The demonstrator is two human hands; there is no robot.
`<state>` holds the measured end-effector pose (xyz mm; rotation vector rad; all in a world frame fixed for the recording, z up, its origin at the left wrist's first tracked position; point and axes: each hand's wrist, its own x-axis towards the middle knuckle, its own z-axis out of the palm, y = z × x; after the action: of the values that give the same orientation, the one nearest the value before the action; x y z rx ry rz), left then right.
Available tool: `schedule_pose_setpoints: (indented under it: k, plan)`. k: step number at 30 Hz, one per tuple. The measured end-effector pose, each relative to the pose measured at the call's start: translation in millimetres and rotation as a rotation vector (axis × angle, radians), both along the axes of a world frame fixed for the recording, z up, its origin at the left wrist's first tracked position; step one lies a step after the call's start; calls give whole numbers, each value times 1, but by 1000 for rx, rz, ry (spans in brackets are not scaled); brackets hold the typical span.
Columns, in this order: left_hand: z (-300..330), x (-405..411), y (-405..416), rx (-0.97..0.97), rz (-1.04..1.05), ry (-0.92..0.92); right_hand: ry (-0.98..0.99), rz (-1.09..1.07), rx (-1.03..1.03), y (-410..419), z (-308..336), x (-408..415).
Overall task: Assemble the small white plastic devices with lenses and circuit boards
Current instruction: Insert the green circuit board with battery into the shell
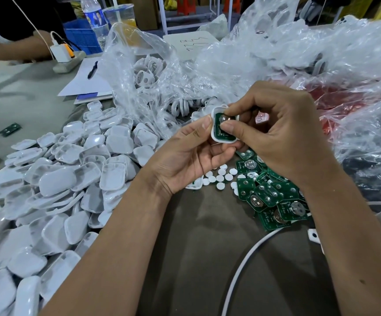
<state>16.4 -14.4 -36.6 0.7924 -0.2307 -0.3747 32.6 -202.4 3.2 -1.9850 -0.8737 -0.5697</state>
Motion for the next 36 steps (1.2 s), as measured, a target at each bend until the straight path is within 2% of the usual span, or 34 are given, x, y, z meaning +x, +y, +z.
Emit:
schedule_pose_setpoints:
  k: [36]
  plan:
    - [0, 2, 0, -53, -25, 36, 90, 16, 65, -1, -3, 0]
